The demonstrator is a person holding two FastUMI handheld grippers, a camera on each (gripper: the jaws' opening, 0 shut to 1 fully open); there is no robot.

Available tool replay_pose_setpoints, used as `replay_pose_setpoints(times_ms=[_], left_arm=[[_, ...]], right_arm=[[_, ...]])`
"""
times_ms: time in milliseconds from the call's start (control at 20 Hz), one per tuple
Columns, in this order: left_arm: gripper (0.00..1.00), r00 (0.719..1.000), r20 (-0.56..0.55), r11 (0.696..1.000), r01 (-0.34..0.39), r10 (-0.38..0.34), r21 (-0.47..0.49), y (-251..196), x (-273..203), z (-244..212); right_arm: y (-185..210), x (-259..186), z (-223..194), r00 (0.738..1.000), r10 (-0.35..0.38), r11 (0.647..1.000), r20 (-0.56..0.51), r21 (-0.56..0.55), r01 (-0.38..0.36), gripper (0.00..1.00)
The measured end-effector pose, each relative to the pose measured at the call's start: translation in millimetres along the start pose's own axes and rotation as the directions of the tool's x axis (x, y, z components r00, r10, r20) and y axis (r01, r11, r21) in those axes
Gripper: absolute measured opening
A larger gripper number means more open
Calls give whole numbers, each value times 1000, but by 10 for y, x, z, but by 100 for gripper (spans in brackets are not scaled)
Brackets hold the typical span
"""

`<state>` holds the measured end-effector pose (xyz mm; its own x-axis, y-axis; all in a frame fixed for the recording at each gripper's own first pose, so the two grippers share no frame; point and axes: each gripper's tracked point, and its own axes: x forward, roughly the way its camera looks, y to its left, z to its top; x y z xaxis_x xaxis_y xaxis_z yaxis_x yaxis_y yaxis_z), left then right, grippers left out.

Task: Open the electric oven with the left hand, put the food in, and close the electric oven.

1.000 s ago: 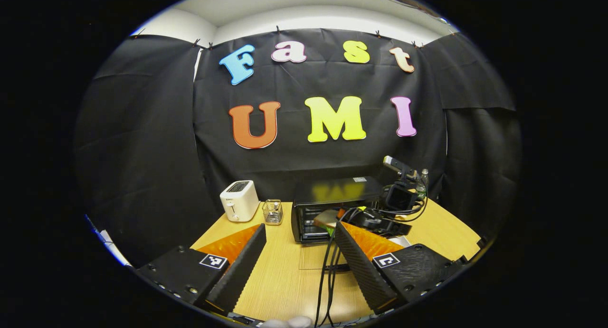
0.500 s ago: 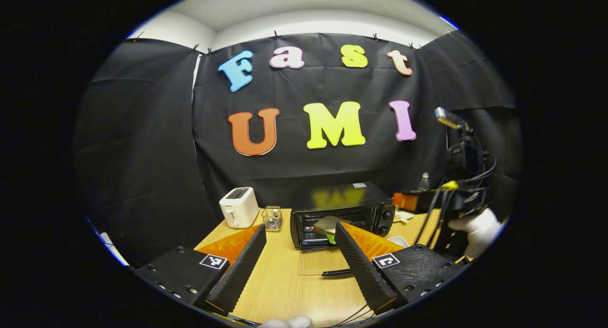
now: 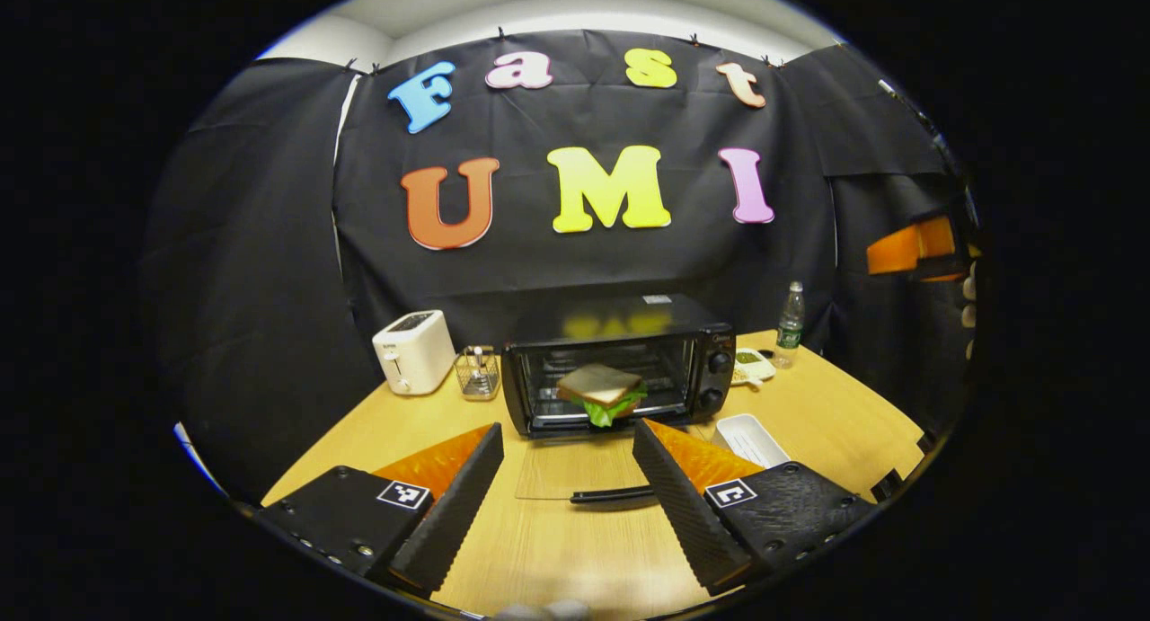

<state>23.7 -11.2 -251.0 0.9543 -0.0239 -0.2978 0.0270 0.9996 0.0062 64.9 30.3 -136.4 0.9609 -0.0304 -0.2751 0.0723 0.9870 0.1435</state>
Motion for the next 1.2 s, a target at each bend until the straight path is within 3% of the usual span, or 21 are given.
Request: replay_pose_setpoints(times_ms=[400,450,500,550,700,750,800,850,900,950,1000,1050,1100,1150,1200], left_arm=[[96,989,-142,999,25,-28,-26,-334,421,-954],[96,987,-157,999,31,-34,-21,-376,464,-1049],[96,984,-172,999,35,-38,-22,-409,512,-1145],[96,981,-188,999,44,-48,-24,-445,575,-1229],[95,972,-226,998,48,-55,-38,-527,706,-1453],[96,970,-236,998,50,-60,-49,-555,756,-1508],[96,967,-247,998,46,-57,-49,-567,804,-1566],[96,966,-251,998,42,-53,-49,-573,853,-1597],[96,967,-250,998,41,-52,-49,-584,891,-1599],[96,967,-250,998,41,-53,-50,-592,926,-1604],[96,967,-250,998,45,-56,-51,-599,932,-1606],[96,963,-265,998,43,-55,-52,-614,955,-1641],[95,964,-261,998,44,-56,-52,-609,953,-1651],[96,965,-257,998,44,-56,-52,-603,965,-1637],[96,964,-258,998,43,-56,-53,-606,960,-1638]], right_arm=[[-542,-465,105,997,-72,997,16,-27,73,100],[-591,-504,95,997,-81,996,10,-28,81,89],[-653,-538,92,995,-94,995,11,-34,95,100],[-696,-567,101,995,-103,994,13,-33,103,89],[-841,-641,165,990,-140,989,18,-38,141,89],[-889,-662,182,988,-155,987,24,-49,156,100],[-922,-677,209,986,-164,985,30,-56,166,89],[-949,-689,220,984,-174,983,33,-60,176,100],[-971,-696,226,983,-181,981,33,-63,182,89],[-986,-694,217,982,-187,980,27,-62,189,100],[-991,-694,215,982,-188,980,24,-58,189,89],[-1010,-677,199,981,-194,979,19,-57,195,89],[-1023,-676,188,980,-199,978,14,-59,200,100],[-1007,-663,179,980,-198,979,9,-54,198,100],[-998,-654,184,980,-197,979,8,-52,198,90]])
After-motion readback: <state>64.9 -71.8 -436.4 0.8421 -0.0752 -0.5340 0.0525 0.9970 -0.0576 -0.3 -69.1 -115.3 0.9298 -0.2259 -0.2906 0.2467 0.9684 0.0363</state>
